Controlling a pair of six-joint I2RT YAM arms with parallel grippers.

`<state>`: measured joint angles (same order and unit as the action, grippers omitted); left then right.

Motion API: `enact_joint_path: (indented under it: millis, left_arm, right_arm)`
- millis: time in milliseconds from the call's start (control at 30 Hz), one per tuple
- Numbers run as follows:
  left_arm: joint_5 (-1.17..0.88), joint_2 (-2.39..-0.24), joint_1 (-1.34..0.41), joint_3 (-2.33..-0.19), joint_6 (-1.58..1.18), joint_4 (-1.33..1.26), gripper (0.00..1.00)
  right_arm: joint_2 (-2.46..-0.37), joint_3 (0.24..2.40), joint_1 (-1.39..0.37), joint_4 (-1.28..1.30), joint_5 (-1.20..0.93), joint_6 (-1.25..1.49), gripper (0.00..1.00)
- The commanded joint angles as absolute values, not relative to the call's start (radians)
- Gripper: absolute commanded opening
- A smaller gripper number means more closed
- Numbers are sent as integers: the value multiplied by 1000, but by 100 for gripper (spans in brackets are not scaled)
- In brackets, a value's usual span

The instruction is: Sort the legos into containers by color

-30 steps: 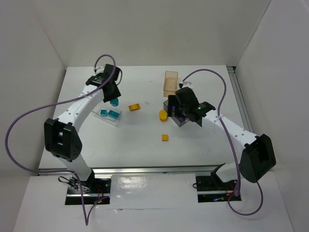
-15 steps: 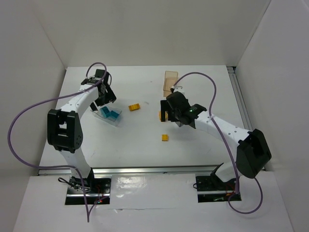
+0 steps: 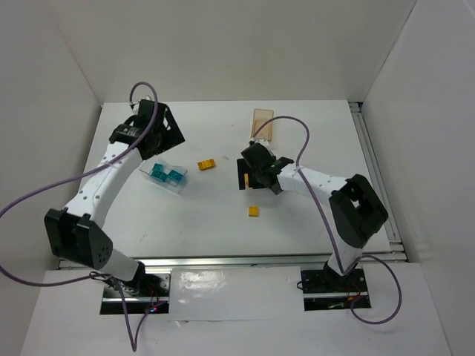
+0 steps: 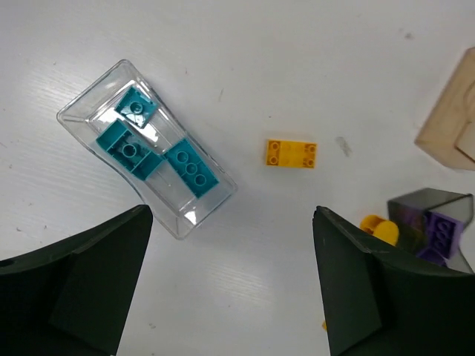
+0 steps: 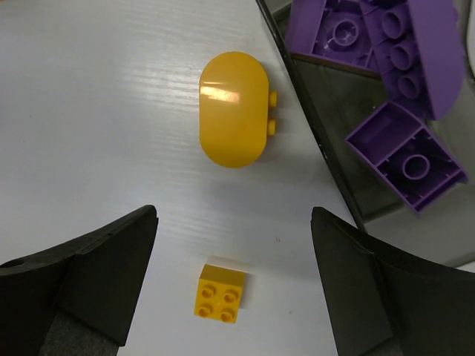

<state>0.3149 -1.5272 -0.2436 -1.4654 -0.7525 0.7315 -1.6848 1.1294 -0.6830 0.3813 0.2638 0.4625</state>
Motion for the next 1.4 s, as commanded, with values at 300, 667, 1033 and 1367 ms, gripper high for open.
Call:
enact_joint_path:
  millis: [300, 667, 1033, 1367]
  left_arm:
    - [301, -1428, -250, -1417, -718, 732, 95]
    - [301, -1437, -259, -1408, -718, 723, 95]
    - [301, -1456, -259, -1408, -718, 723, 95]
    - [291, -1485, -259, -1417, -709, 723, 95]
  right_arm:
    - [-1856, 1258, -673, 272, 249, 479, 85]
    - [-1980, 1361, -664, 284, 304, 479, 68]
    - [-2078, 1482, -664, 336, 351, 431, 79]
    - [-2027, 1513, -664, 345, 351, 413, 48]
